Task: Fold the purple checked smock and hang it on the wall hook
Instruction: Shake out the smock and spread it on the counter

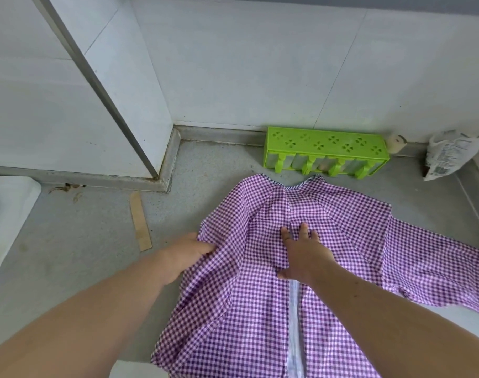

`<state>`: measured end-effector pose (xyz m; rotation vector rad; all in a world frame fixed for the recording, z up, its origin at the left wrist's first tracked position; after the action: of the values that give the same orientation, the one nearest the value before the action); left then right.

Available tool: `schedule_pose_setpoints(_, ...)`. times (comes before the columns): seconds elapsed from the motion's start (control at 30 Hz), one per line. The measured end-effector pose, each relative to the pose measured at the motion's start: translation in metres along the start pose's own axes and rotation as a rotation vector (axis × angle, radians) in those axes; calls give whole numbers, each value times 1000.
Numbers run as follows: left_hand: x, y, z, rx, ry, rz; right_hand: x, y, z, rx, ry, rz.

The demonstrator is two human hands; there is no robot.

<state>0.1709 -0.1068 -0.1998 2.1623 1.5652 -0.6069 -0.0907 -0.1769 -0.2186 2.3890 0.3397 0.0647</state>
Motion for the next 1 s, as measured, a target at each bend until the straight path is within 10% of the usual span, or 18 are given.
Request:
schedule_pose_setpoints(0.2, -23, 97, -18, -325, -36, 194, -9, 6, 0, 1, -12, -1)
schedule_pose_setpoints(0.43, 10, 62, -19, 230, 101, 562, -8, 9, 2, 0, -29, -18)
schedule_pose_setpoints(0.6, 40, 71, -26, 221, 248, 932, -8, 15, -1, 7, -52, -40)
schedule_pose_setpoints(1.0, -37, 105, -56, -134, -178, -49, 84, 29, -6, -116, 125, 26)
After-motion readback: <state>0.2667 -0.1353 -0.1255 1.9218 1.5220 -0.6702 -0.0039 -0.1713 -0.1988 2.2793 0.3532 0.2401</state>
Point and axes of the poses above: each hand's wrist, its own z-axis towards the middle knuckle, its own y-axis out of the back of the hand, x = y × z, the point moved 10 cm from there along z, towards the middle knuckle, and after that the axes turned 6 degrees about x, right-handed, at the moved point
